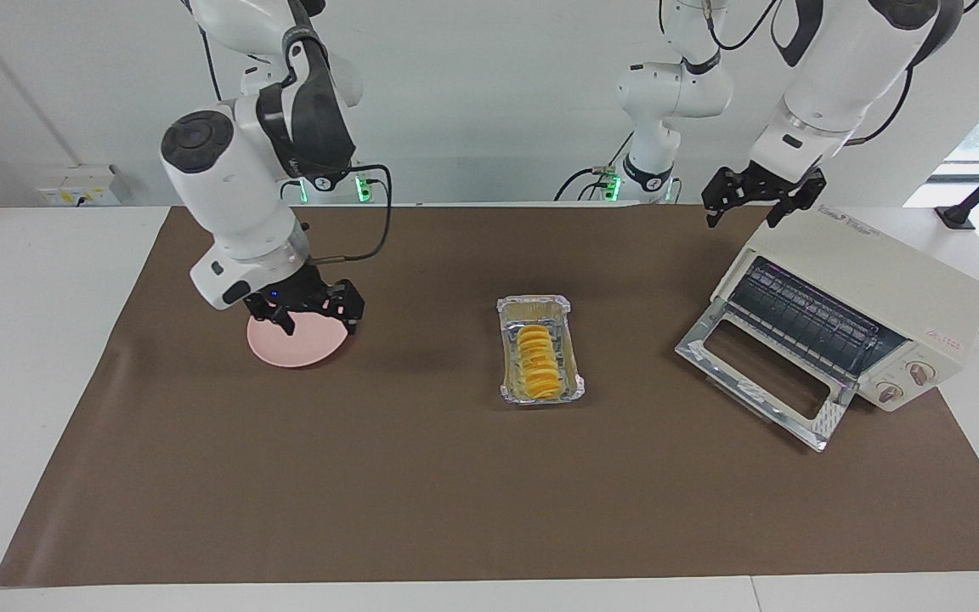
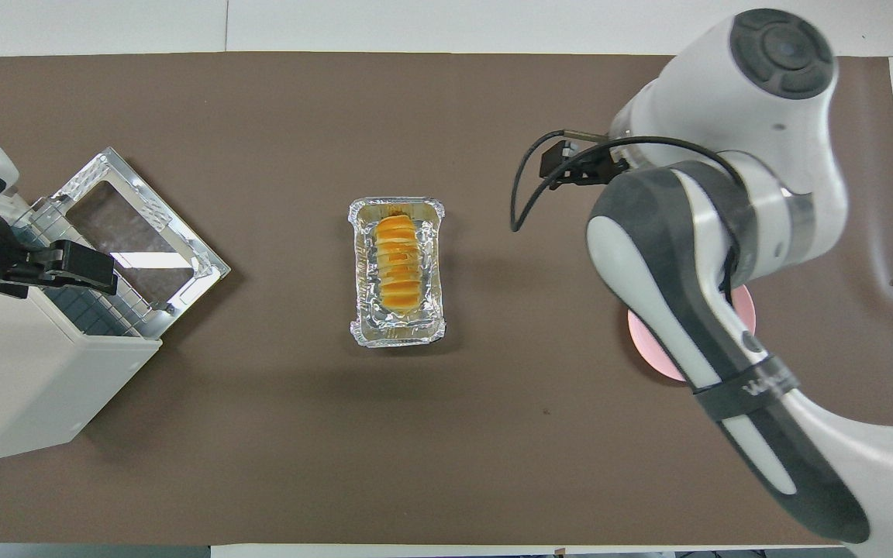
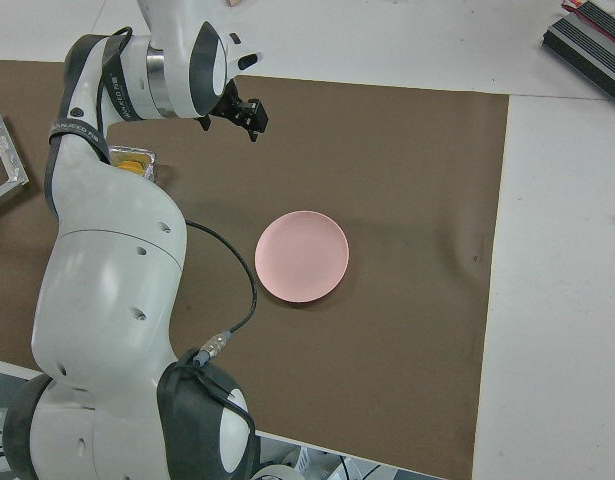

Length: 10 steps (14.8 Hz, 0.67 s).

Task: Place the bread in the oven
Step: 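Reach the left gripper to the foil tray while the right gripper withdraws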

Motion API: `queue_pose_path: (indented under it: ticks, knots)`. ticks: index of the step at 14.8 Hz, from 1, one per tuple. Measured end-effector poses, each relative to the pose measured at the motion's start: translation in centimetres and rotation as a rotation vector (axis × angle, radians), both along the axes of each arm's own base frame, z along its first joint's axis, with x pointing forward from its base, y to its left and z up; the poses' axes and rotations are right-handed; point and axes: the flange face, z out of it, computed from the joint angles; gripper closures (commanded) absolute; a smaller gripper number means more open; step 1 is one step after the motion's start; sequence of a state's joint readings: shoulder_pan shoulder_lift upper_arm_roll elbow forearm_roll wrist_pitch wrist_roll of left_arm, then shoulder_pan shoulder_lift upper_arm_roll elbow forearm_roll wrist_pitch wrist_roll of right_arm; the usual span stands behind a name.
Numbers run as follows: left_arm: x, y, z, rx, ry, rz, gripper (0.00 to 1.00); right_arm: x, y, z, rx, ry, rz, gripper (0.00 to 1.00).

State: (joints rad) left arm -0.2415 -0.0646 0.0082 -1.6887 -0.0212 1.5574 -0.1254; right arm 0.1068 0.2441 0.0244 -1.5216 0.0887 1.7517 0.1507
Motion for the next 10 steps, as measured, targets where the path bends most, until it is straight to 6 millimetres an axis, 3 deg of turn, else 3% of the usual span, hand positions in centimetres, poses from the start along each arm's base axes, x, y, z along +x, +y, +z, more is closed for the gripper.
queue_pose_path:
  ticks: [3, 6, 8, 10]
  knots:
    - [0.3, -10.1, -4.4, 0.002, -0.024, -0.005, 0.00, -1.8, -5.3, 2.6, -0.008, 0.033, 0.113, 0.00]
    - [0.3, -21.3, -12.9, 0.000, -0.042, 0.025, 0.00, -3.8, -9.3, 5.8, -0.042, 0.030, 0.185, 0.00]
    - [0.2, -25.6, -17.6, -0.007, -0.055, 0.033, 0.00, -5.4, -10.2, 7.6, -0.059, 0.040, 0.188, 0.00]
    - [0.2, -27.2, -20.1, -0.005, -0.054, 0.056, 0.00, -6.9, -10.7, 8.9, -0.066, 0.053, 0.181, 0.00]
